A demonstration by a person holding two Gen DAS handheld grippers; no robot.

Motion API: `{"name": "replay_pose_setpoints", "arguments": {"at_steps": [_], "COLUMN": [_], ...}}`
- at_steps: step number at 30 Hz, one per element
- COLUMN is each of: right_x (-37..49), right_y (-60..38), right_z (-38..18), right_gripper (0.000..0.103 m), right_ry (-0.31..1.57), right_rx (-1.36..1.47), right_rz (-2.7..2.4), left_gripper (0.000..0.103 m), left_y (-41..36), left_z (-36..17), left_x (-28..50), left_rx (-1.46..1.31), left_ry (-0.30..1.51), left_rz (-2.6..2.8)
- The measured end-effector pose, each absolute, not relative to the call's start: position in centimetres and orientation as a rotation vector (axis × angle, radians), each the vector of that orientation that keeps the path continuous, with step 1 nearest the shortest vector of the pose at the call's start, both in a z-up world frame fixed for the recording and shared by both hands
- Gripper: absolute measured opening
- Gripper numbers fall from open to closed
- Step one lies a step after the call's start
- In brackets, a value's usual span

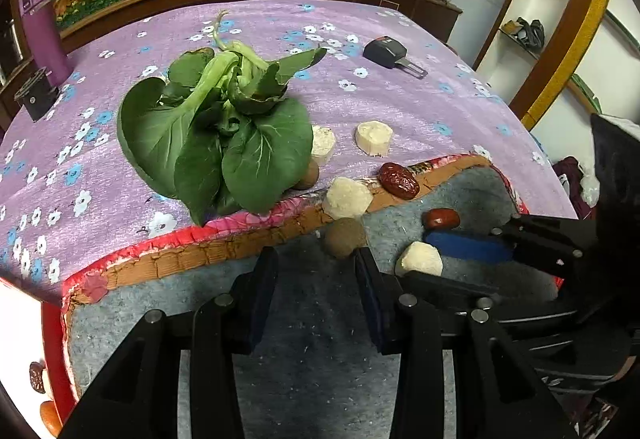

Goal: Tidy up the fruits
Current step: 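Grasp a white cake cube with the right tool while the left tool grasps a brown longan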

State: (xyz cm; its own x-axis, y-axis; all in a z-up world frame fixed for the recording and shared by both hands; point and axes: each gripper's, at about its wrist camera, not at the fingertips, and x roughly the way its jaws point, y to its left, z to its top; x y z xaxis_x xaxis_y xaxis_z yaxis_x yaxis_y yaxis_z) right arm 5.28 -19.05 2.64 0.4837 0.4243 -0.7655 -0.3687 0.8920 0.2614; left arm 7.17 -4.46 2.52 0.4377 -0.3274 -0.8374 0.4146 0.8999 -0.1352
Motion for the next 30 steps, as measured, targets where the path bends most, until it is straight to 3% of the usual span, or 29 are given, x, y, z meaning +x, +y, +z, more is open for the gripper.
{"name": "replay_pose_setpoints", "arguments": {"at_steps": [4, 5, 6, 10, 14, 30], "right_x": [5.6, 5.5, 5.4, 4.7, 4.0, 3.3], "right_y": [-18.2, -18.0, -17.9, -18.8, -20.3, -18.6], "right_z": [2.3, 2.3, 2.3, 2.6, 2.5, 4.3], "right_gripper": [0.037, 0.036, 0.028, 0.027, 0.027, 0.027], "right_ry": [0.943, 0.942, 0.940, 0.936, 0.932, 0.904], "right_rx": [0.024, 0.003, -0.019, -0.005, 0.032, 0.060], "right_rz": [0.465, 0.458, 0.439, 0.413, 0.381, 0.406], "left_gripper": [0.039, 0.039, 0.039, 0.039, 0.020, 0.020], "left_y": [-5.7, -6.0, -6.3, -7.1, -7.3, -2.8], "left_z": [2.3, 2.2, 2.2, 2.1, 1.8, 4.9], "left_x": [7.2, 7.2, 7.2, 7.6, 7.9, 5.7], "left_rx": [0.110, 0.114, 0.119, 0.116, 0.105, 0.074], "left_ry": [1.017, 1.015, 1.013, 1.014, 1.022, 0.948], "left_rz": [-0.490, -0.495, -0.499, -0.509, -0.492, -0.342]}}
